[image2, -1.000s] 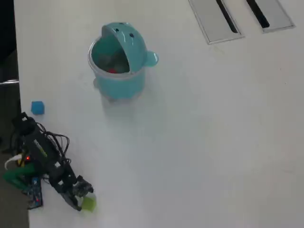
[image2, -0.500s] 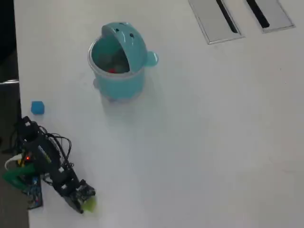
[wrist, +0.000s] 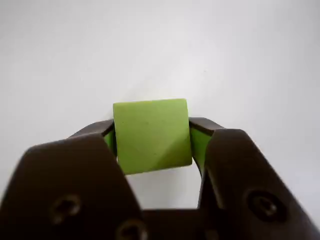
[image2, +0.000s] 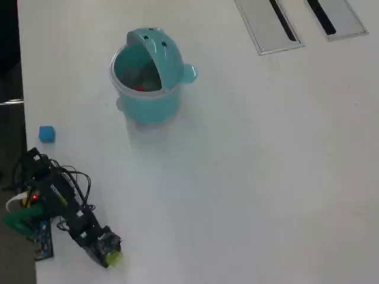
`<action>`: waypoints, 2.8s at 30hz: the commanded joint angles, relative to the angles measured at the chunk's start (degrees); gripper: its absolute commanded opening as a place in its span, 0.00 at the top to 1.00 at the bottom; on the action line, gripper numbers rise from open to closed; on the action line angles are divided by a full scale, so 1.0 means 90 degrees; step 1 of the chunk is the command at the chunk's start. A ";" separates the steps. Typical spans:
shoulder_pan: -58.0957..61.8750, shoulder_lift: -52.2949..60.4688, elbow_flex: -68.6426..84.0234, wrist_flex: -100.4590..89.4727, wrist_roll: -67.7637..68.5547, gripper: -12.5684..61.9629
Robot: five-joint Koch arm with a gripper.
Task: Grasp RGB lego blocks and put them in the bin one by one.
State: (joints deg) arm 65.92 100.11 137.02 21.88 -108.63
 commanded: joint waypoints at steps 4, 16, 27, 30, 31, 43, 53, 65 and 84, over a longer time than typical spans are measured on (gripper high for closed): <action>-0.0186 0.0098 -0.0537 -0.0146 0.0537 0.70; -0.1494 0.1846 -0.0977 -0.0693 0.1846 0.70; -0.3223 0.3848 -0.0742 -0.0596 0.1846 0.70; -0.3633 0.3926 -0.0908 -0.0596 0.1846 0.70; -0.3730 0.3926 -0.0986 -0.0596 0.1846 0.70; -0.7021 0.3936 -0.2725 -0.0400 0.1807 0.70; -0.9521 0.3633 -0.3027 -0.1055 0.0947 0.70; -1.0908 0.0527 -0.5156 -0.2617 0.0439 0.70; -1.1855 -0.1533 -0.6777 -0.2588 0.0303 0.42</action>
State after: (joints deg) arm -40.08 85.69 82.35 2.55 -106.52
